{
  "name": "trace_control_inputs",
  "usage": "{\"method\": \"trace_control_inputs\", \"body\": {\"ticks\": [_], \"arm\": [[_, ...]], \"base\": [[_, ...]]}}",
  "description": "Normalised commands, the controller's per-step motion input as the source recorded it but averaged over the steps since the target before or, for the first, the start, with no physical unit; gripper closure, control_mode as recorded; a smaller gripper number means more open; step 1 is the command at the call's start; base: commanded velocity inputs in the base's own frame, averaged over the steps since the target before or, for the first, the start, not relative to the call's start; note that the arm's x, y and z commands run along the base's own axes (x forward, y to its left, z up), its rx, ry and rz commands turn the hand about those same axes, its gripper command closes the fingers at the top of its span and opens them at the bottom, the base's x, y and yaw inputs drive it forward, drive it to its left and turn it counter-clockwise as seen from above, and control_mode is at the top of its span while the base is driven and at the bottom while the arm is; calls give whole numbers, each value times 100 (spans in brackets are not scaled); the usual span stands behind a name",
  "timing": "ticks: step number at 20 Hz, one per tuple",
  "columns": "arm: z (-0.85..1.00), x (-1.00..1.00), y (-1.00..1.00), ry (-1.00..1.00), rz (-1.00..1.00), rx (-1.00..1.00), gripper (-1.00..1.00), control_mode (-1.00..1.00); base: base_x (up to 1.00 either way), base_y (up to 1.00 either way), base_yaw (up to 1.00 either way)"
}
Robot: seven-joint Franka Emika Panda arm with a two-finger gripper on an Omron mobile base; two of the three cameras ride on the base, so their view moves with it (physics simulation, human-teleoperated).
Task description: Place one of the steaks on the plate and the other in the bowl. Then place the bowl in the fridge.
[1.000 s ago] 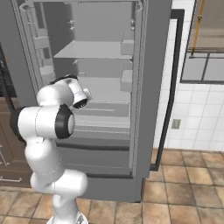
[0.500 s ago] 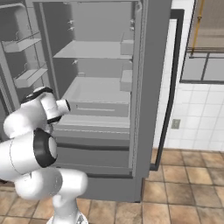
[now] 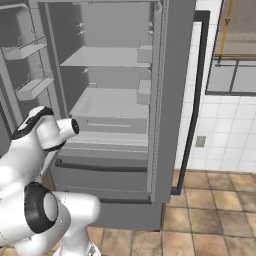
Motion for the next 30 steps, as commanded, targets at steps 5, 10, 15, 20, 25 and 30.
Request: {"method": "trace_control_inputs", "body": {"ticks": [5, 10, 15, 20, 25, 30], "arm": [[41, -5, -100, 11, 0, 0, -100, -100], [6, -20, -93, -7, 10, -12, -100, -100], [0, -1, -72, -23, 39, -61, -100, -100], [0, -9, -74, -17, 50, -73, -100, -100], [0, -32, -47, -14, 67, -59, -100, -100], [1, -52, -27, -15, 83, -31, -100, -100]], "base": [[0, 0, 0], [0, 0, 0], [0, 0, 0], [0, 0, 0], [0, 0, 0], [0, 0, 0]]}}
